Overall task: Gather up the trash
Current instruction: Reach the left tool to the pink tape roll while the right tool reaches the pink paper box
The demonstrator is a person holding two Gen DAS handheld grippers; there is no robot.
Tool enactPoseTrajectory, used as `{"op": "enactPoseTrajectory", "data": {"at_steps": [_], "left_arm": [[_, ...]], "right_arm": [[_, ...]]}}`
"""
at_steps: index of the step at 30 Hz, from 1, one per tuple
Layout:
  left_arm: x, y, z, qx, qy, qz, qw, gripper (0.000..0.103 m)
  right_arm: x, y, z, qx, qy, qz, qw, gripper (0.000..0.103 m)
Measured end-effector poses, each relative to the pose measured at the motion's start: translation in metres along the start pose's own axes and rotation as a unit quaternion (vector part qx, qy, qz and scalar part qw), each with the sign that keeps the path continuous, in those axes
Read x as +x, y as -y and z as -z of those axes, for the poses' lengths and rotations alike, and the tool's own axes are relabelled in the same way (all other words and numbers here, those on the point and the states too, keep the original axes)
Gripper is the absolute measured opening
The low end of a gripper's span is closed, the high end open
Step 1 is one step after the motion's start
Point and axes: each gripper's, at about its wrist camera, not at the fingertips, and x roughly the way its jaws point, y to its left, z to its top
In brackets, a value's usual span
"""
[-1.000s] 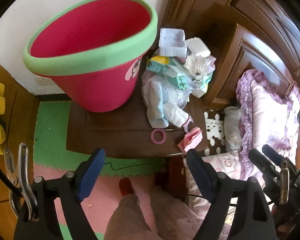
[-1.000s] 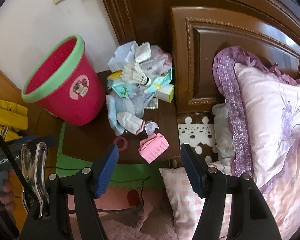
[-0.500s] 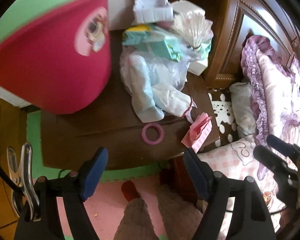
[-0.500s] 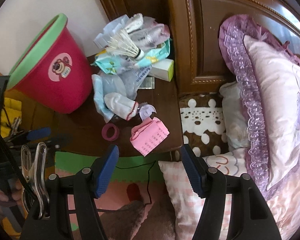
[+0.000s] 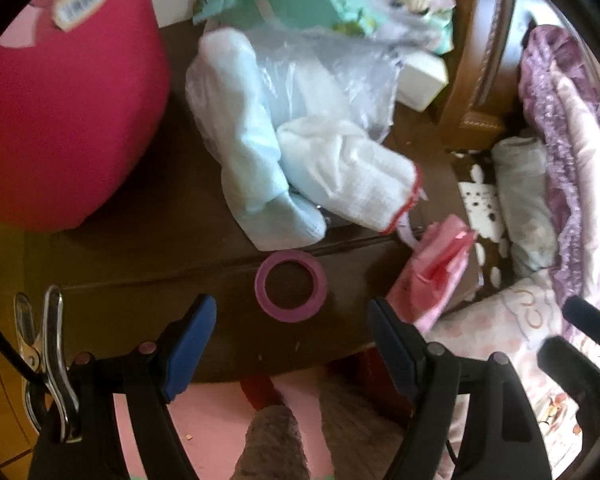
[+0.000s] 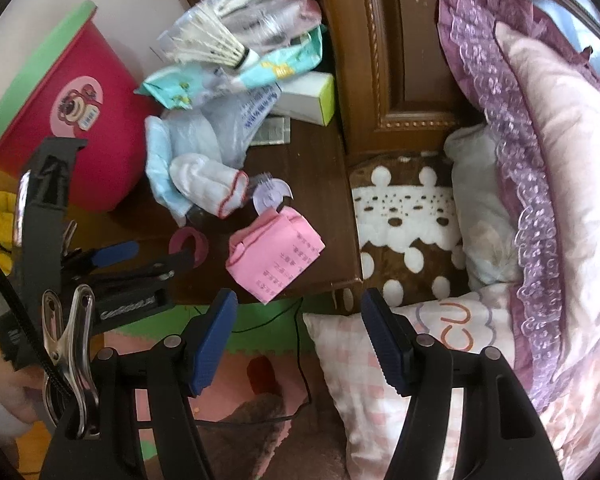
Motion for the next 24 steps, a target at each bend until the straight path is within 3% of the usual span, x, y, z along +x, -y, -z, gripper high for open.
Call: {"op": "enactPoseTrajectory", "data": {"at_steps": [10,14,16,20,24], "left_arm": [[0.035,-0.003,-0.004,-0.001,-0.018,-0.014,0.9997,0.078],[0.035,-0.004,-0.003,0.006,-0.007,-0.02,0.9998,0.076],[0.036,-0.004,-0.004,0.008,-0.002,-0.026,0.9996,0.072],[0.03,-0.005,-0.005,0.019,0.01,-0.033,0.9992,0.045],[0.027,-0.009,-0.005,0.011,0.006,-0.024,0.9996,0.045]], "right_arm": [[0.022,0.012,0.003,0.017,-0.016,-0.008,1.0,0.066],[0.026,0.013,0.004,0.017,-0.023,-0.009,1.0,0.066],[0.028,0.013,0.004,0.017,-0.024,-0.011,1.0,0.066],[0.033,0.013,0.003,0.018,-0.023,-0.01,1.0,0.066],[0.038,0.012,0.0,0.024,-0.024,-0.015,0.999,0.066]]}}
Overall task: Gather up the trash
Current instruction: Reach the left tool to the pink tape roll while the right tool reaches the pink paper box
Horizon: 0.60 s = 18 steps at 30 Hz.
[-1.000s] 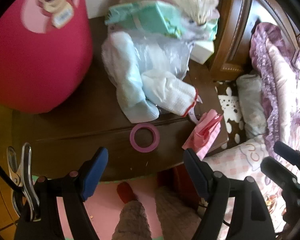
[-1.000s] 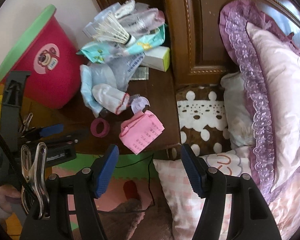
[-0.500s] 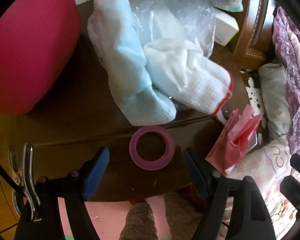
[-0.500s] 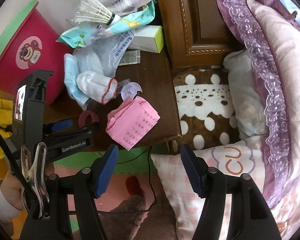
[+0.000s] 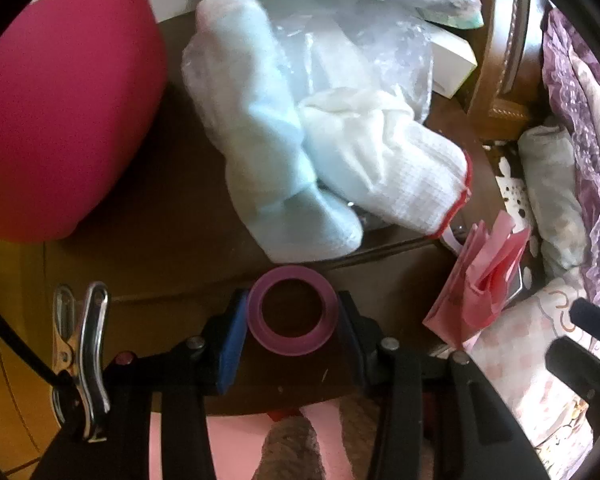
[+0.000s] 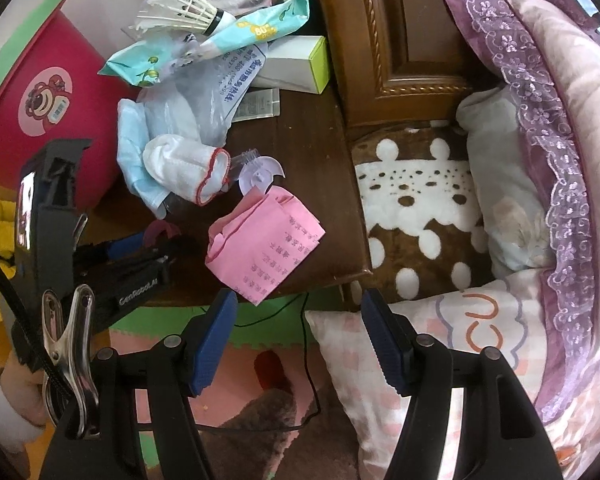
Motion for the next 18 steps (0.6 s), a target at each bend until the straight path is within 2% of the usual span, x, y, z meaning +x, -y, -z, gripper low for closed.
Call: {"op": "enactPoseTrajectory", "data": {"at_steps": [12,18], "left_arm": [[-0.04,-0.041,0.026,-0.045,0.014,0.008,0.9989,0.045],[-0.06,-0.063,0.037,-0.057,0.021,0.011,0.9981,0.045]], "right_arm": [[0.024,-0.013,-0.008,0.062,0.026,-0.015,0.998,0.067],[0.046,-0.029,-0.014,0.055,0.033,0.015,0.998,0.067]]}}
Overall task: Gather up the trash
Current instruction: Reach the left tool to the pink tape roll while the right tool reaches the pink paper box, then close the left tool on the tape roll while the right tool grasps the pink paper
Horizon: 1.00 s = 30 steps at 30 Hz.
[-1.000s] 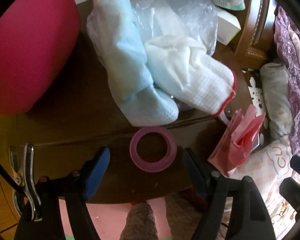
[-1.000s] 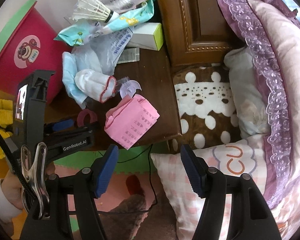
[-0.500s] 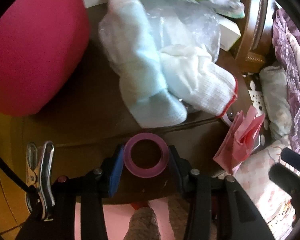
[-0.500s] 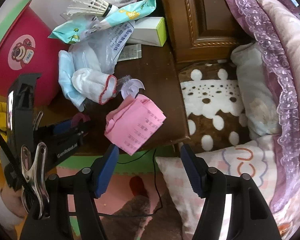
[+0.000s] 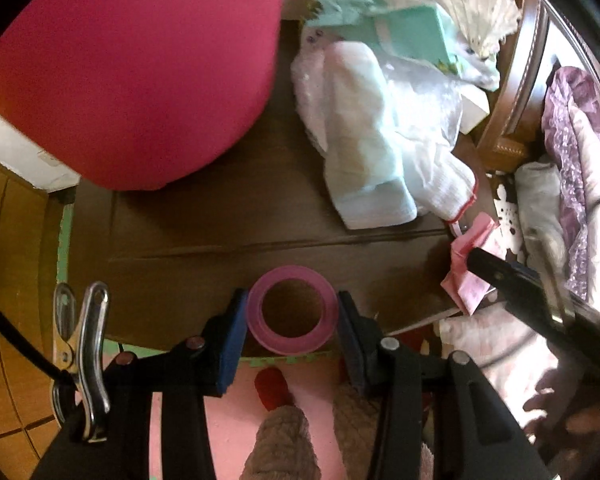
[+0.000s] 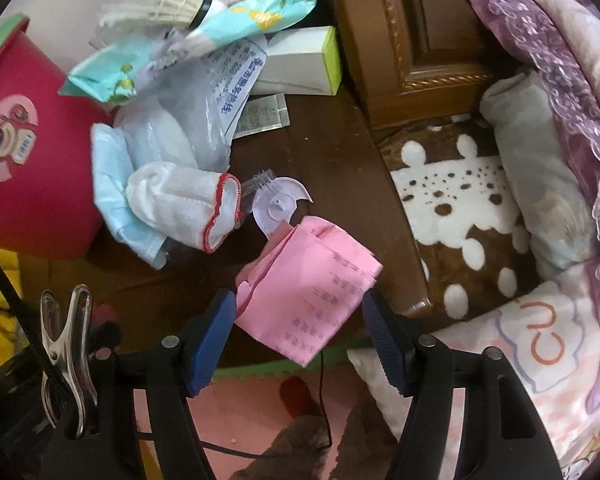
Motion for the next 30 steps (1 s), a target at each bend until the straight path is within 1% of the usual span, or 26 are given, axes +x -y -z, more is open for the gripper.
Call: {"op": "enactPoseTrajectory", "data": {"at_steps": [4,7,9,15,17,18,19,20,21,23,24,26,27,30], "left_arm": [[-0.009,-0.006,0.004,-0.001,0.005,0.004,1.0,0.045],[-0.014,-0.012,0.007,-0.002,0.008,0.008,0.9999,0.045],[-0.018,-0.018,0.009,-0.003,0.011,0.011,0.9999,0.045],[-0.021,-0.016,0.009,-0.004,0.019,0.013,0.9997,0.045],[-0.023,-0.016,0.01,-0.002,0.022,0.015,0.9996,0.045],[-0.026,-0.018,0.011,-0.001,0.024,0.016,0.9996,0.045],[-0.028,-0.019,0.013,0.0,0.026,0.016,0.9995,0.045],[-0.031,-0.023,0.014,0.002,0.028,0.016,0.9995,0.045],[-0.033,-0.023,0.014,0.003,0.03,0.018,0.9994,0.045],[-0.036,-0.025,0.015,0.007,0.034,0.022,0.9992,0.045],[-0.037,-0.026,0.015,0.009,0.035,0.025,0.999,0.045],[-0.039,-0.027,0.016,0.013,0.037,0.027,0.9989,0.045],[-0.04,-0.028,0.016,0.015,0.038,0.028,0.9988,0.045],[-0.044,-0.028,0.015,0.019,0.04,0.032,0.9985,0.045]], "right_arm": [[0.012,-0.012,0.001,-0.024,0.006,0.037,0.999,0.067],[0.015,-0.015,0.006,-0.033,0.018,0.054,0.998,0.067],[0.016,-0.016,0.01,-0.039,0.026,0.061,0.997,0.067],[0.02,-0.018,0.014,-0.049,0.039,0.075,0.995,0.065],[0.021,-0.02,0.016,-0.057,0.046,0.082,0.994,0.062],[0.021,-0.02,0.017,-0.06,0.049,0.085,0.993,0.059],[0.02,-0.021,0.018,-0.064,0.052,0.078,0.994,0.038],[0.019,-0.024,0.018,-0.068,0.054,0.072,0.994,0.03],[0.018,-0.028,0.019,-0.073,0.054,0.079,0.993,0.026],[0.019,-0.032,0.019,-0.075,0.054,0.077,0.993,0.021],[0.019,-0.032,0.019,-0.072,0.055,0.075,0.993,0.021],[0.018,-0.031,0.018,-0.069,0.054,0.066,0.994,0.015],[0.017,-0.031,0.019,-0.069,0.054,0.063,0.994,0.015],[0.006,-0.029,0.018,-0.069,0.062,0.052,0.994,0.006]]}}
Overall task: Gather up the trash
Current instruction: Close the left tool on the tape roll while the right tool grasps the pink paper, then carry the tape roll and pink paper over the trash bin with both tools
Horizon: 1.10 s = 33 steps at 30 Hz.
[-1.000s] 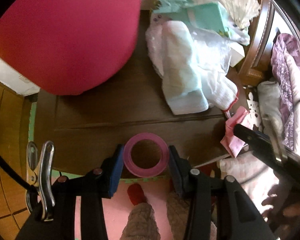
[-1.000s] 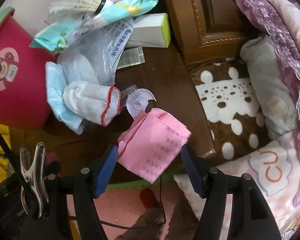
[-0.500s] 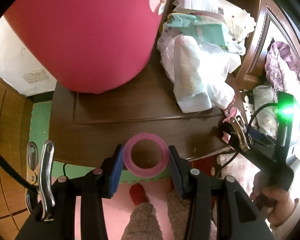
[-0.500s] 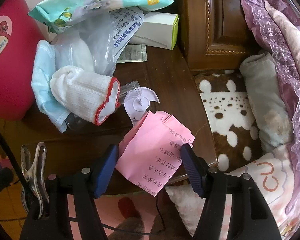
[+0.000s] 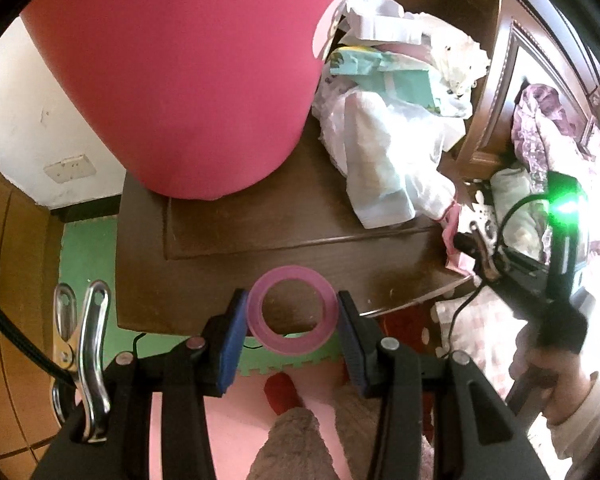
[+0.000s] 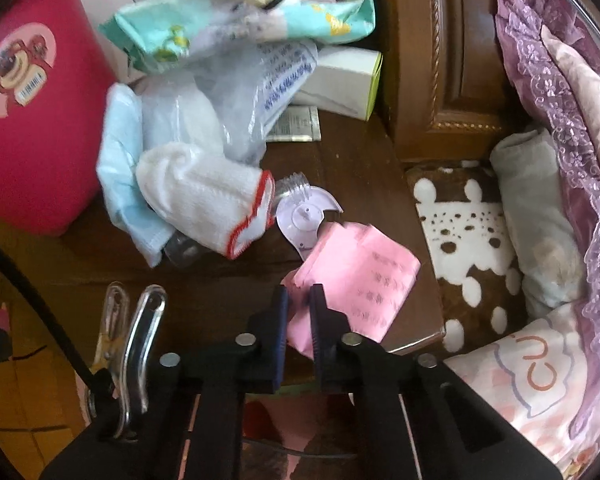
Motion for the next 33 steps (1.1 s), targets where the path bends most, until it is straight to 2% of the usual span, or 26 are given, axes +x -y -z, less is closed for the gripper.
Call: {"op": "enactPoseTrajectory", "data": {"at_steps": [12,18,33], "left_arm": [[-0.026,0.008,-0.013,-0.008,0.006,0.008,0.9999,0.045],[-0.049,0.015,-0.028,-0.012,0.014,0.001,0.9998,0.045],[-0.101,0.028,-0.058,-0.039,0.034,-0.021,0.9984,0.045]], "right_arm": [[-0.054,0.008,-0.009,-0.008,0.025,-0.053,0.998,0.004],[-0.086,0.007,-0.021,-0.019,0.036,-0.088,0.995,0.004],[-0.163,0.001,-0.049,-0.063,0.073,-0.139,0.986,0.004]]}}
